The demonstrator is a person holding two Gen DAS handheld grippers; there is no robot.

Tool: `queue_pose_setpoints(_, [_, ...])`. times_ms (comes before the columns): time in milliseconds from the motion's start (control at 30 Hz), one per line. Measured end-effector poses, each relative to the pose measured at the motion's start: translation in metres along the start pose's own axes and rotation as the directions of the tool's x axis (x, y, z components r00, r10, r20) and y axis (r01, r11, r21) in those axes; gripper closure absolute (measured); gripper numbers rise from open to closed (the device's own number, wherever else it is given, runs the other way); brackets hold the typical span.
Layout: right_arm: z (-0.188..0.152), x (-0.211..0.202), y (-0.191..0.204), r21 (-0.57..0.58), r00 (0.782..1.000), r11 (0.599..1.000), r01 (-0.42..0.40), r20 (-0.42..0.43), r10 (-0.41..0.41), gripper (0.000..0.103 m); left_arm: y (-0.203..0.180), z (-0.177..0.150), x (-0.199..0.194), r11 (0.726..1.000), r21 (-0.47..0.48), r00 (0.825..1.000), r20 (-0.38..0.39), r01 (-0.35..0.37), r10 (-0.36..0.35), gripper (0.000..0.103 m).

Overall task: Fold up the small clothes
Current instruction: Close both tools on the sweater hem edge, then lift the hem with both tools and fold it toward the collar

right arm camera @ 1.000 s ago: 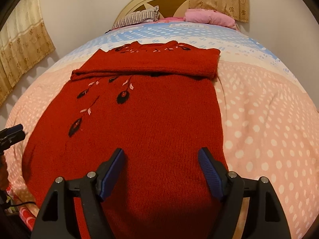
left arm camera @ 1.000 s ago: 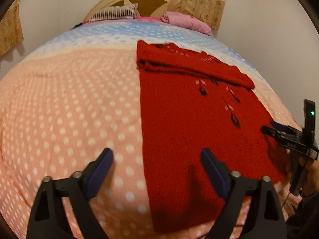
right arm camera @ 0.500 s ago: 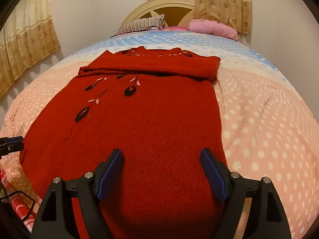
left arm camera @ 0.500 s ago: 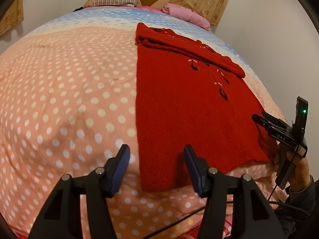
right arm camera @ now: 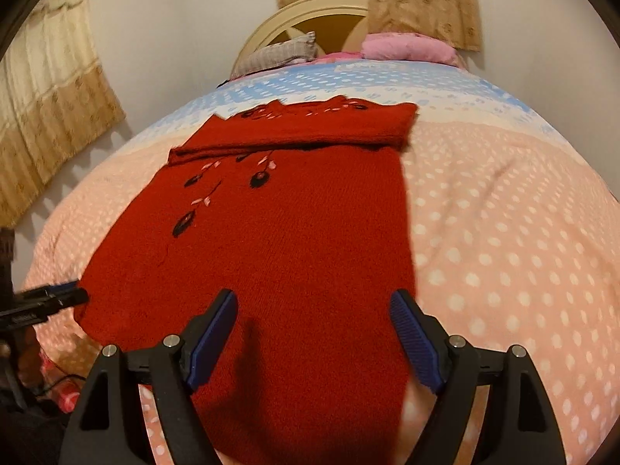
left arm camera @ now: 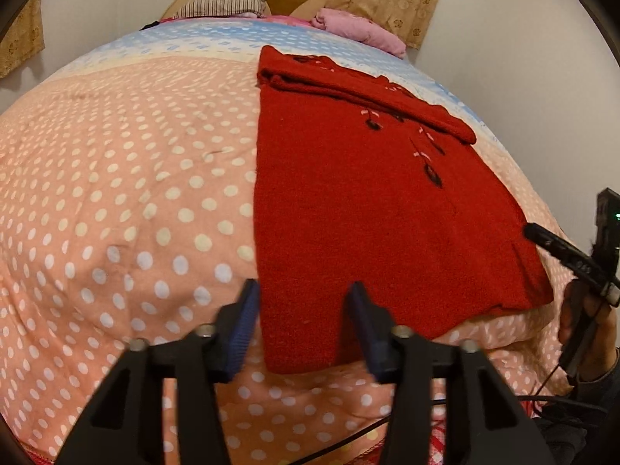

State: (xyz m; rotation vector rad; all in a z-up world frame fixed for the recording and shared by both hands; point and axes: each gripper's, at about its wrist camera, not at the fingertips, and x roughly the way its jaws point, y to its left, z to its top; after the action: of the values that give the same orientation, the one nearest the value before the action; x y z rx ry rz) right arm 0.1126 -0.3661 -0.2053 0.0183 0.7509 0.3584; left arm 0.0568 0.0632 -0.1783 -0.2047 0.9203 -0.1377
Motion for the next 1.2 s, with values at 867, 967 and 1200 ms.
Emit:
queue_pose_setpoints(867, [-0.056, -0.050, -0.009, 0.021, 0.990, 0.994, -0.106, -0.088, 0.107, 0.097, 0.030, 0.017, -0.031, 0.986, -0.068, 0.987, 0.066, 0.149, -0.144, 0.096])
queue_pose_setpoints(967, [-0.057, -0.066, -0.003, -0.001, 0.986, 0.989, -0.151, -0.068, 0.151, 0.097, 0.032, 0.020, -0.040, 0.985, -0.061, 0.984, 0.083, 0.162, -0.157, 0.096])
queue_pose_setpoints(1200, [-0.059, -0.063, -0.023, 0.113, 0.978, 0.975, -0.192, -0.055, 0.199, 0.097, 0.032, 0.015, -0.021, 0.984, -0.081, 0.988, 0.022, 0.156, -0.155, 0.096])
